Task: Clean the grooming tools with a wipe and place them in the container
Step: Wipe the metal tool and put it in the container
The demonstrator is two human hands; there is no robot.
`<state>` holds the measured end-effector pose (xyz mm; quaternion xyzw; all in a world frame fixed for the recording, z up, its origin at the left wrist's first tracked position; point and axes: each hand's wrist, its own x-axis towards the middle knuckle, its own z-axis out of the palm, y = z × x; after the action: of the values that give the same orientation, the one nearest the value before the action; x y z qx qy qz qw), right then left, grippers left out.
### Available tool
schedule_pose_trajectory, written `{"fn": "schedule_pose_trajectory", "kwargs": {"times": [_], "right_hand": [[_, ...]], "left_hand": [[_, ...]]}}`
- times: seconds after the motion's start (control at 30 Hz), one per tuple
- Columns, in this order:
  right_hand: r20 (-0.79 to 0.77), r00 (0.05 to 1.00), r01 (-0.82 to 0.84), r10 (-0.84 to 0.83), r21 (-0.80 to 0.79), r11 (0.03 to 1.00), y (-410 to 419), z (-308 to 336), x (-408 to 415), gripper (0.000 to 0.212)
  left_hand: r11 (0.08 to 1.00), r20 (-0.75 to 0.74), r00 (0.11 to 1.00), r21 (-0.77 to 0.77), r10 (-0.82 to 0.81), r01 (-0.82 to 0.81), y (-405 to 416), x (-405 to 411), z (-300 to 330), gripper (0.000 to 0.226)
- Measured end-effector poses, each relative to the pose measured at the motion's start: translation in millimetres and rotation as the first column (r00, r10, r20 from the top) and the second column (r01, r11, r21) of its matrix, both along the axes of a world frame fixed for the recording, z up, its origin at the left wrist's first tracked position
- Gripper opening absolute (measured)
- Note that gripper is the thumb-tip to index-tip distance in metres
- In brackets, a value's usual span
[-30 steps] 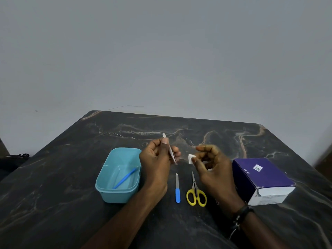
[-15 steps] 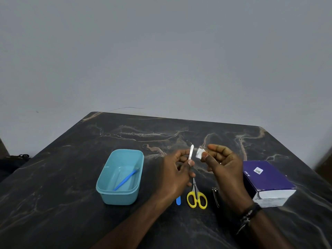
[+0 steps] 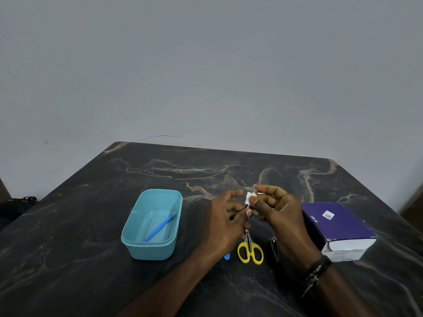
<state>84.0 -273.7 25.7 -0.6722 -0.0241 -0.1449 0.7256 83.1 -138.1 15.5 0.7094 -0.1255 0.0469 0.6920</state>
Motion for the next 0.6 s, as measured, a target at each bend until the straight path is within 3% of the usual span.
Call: {"fn": "schedule_pose_trajectory", "kwargs": {"times": [0.13, 0.3, 0.6], "right_hand": [[-0.037, 0.998, -0.043, 0.043, -0.011, 0.999, -1.3, 0.4, 0.8, 0.032], [-0.04, 0.999, 0.034, -0.03, 0.093, 0.995, -7.8, 1.4, 2.3, 0.032], [-0.087, 0.992, -0.086, 0.09, 0.052, 0.995, -0.5, 1.8, 0.2, 0.035]], "left_hand": [[1.0, -0.009, 1.0, 0.01, 0.013, -0.013, 0.3, 0.1, -1.6, 0.047], [1.0, -0.017, 1.0, 0.009, -0.018, 0.018, -2.7, -0.2, -3.5, 0.047], [0.999, 0.002, 0.999, 0.003, 0.04, -0.04, 0.2, 3.8, -4.7, 0.04]]}}
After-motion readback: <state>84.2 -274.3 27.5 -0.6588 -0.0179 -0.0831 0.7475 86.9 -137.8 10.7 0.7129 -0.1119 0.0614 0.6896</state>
